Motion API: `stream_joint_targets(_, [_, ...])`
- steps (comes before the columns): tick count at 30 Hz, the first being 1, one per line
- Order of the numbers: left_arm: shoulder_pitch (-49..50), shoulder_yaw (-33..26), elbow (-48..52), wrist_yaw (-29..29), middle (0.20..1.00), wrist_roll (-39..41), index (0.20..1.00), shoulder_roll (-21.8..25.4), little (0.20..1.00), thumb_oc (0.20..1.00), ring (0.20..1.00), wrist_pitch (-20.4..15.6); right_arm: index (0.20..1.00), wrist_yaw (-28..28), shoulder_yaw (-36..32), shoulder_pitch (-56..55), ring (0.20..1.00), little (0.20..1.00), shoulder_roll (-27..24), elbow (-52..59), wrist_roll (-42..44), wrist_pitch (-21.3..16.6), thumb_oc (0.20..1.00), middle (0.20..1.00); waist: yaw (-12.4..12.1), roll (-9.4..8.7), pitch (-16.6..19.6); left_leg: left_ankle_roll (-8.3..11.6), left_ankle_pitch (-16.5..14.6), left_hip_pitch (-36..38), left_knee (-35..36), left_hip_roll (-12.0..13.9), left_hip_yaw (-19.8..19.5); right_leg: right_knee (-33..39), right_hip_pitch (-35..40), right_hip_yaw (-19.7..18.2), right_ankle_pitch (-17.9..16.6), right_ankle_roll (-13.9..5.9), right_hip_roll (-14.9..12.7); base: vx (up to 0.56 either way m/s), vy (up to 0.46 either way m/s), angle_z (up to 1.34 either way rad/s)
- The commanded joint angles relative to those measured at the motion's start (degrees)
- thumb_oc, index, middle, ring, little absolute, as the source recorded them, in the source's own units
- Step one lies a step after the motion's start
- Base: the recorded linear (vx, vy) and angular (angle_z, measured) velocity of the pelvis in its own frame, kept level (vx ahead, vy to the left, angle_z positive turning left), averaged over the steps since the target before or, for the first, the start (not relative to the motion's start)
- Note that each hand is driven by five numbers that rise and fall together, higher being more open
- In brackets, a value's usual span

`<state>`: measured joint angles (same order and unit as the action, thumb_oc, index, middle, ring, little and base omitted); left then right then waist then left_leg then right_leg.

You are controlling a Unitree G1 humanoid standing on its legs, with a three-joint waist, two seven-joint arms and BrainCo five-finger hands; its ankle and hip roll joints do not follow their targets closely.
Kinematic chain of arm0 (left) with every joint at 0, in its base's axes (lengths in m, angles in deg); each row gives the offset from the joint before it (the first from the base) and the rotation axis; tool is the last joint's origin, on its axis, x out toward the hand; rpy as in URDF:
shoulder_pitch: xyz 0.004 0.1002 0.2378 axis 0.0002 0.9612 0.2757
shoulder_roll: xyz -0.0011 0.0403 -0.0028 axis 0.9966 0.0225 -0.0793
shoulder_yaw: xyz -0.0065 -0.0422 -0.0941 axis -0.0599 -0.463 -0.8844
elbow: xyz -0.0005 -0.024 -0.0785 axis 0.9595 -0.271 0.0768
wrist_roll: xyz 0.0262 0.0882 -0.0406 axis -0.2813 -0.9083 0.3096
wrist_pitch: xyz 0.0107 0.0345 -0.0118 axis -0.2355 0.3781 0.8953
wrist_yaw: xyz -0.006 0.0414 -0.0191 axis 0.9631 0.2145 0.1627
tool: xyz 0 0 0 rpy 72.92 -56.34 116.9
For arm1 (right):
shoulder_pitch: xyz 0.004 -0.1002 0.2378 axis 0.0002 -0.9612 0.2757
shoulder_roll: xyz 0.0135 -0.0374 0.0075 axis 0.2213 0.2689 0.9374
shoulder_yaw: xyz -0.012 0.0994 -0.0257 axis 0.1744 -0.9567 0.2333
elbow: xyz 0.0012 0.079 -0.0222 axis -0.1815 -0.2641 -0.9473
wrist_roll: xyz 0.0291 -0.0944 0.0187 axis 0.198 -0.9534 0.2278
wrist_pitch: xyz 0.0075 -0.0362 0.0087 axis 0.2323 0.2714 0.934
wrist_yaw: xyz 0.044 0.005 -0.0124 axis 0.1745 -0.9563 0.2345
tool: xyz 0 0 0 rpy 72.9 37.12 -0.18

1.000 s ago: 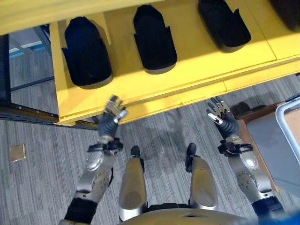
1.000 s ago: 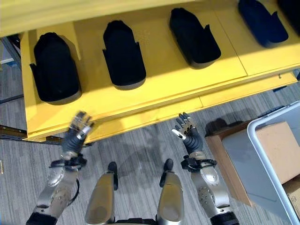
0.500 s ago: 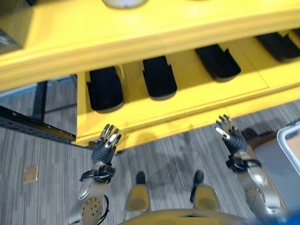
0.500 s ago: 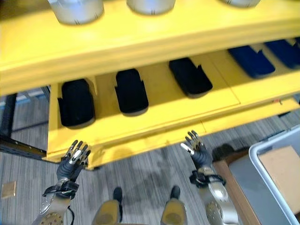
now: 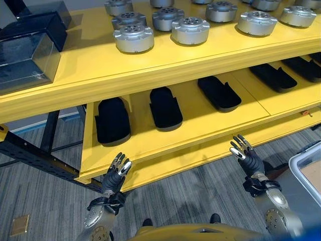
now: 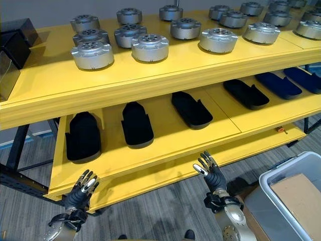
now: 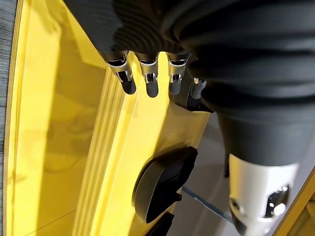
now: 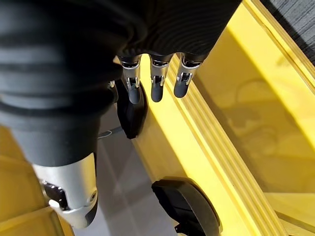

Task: Move parts from the plastic box to the shelf.

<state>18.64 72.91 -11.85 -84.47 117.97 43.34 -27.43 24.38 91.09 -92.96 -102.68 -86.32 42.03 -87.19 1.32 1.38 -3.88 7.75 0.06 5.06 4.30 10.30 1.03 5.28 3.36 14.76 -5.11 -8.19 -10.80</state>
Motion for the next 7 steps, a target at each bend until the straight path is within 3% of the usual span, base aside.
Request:
stream_joint_targets(1, [-1.3, -2.0, 2.0, -0.1, 1.0, -1.6, 1.0, 1.0, 1.0, 1.0, 1.0, -2.0, 1.0, 0.8, -1.1, 0.7, 1.0, 1.0, 0.4, 2.9, -1.4, -1.5, 1.0, 1.0, 0.0, -0.87, -0.3, -2.12, 3.3, -4.5, -0.7, 0.7, -1.0, -4.8, 0.0, -0.1, 7.5, -1.08, -1.3, 0.0, 0.0, 0.0])
stream_joint_targets(7, [-0.8, -2.3, 1.4, 0.2, 1.0, -2.1, 1.0, 0.0, 1.0, 1.0, 1.0, -1.9, 1.0, 0.8, -0.9, 0.0, 1.0, 1.0, 1.0, 3.3, -0.7, -1.4, 1.0, 1.0, 0.0, -0.91, 0.0, -2.09, 3.0, -3.7, -0.8, 0.8, -0.8, -4.5, 1.1, -0.2, 7.8, -1.07, -1.3, 0.01, 0.0, 0.0])
